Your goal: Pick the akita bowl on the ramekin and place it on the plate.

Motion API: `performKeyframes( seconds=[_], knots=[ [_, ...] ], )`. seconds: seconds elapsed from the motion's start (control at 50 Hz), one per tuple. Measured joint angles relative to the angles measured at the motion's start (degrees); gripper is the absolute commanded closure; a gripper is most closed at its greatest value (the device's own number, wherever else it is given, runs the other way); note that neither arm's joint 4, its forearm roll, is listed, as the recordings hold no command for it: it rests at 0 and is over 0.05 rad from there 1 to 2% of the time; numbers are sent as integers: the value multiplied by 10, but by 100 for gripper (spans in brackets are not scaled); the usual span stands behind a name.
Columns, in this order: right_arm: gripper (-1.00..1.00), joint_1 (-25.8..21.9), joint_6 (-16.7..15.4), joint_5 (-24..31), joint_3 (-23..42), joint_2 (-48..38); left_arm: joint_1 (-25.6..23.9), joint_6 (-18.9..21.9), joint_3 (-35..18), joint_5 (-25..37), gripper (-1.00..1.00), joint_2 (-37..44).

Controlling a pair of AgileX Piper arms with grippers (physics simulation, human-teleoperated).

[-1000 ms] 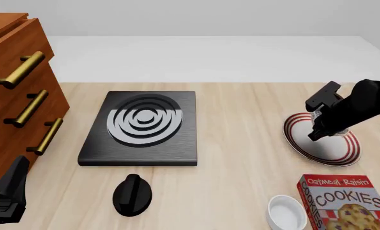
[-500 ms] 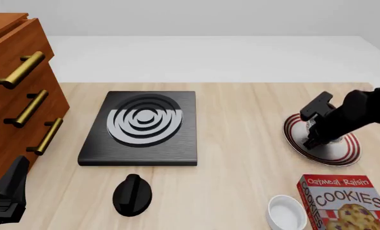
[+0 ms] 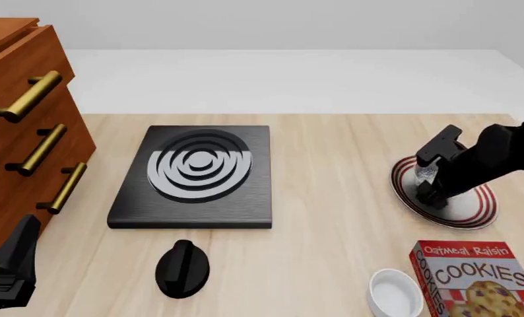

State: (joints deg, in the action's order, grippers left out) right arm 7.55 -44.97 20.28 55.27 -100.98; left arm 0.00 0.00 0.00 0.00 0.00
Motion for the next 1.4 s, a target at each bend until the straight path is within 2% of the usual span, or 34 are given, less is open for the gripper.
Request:
performKeyframes(
  seconds=[0.44,0.84,0.96,1.04,1.18,1.4],
  knots=[
    [-100,-3,-6,35,1,55,0,0,0,0,-100,0],
    [-100,-26,2,43,-43,148,0,0,0,0,-100,0],
    [-100,-41,22,26,-68,188,0,0,0,0,-100,0],
    [-100,-52,49,7,-85,213,0,0,0,0,-100,0],
    [-100,-66,96,-39,-120,254,0,0,0,0,-100,0],
    [-100,-80,146,-117,-181,312,0,0,0,0,-100,0]
  ],
)
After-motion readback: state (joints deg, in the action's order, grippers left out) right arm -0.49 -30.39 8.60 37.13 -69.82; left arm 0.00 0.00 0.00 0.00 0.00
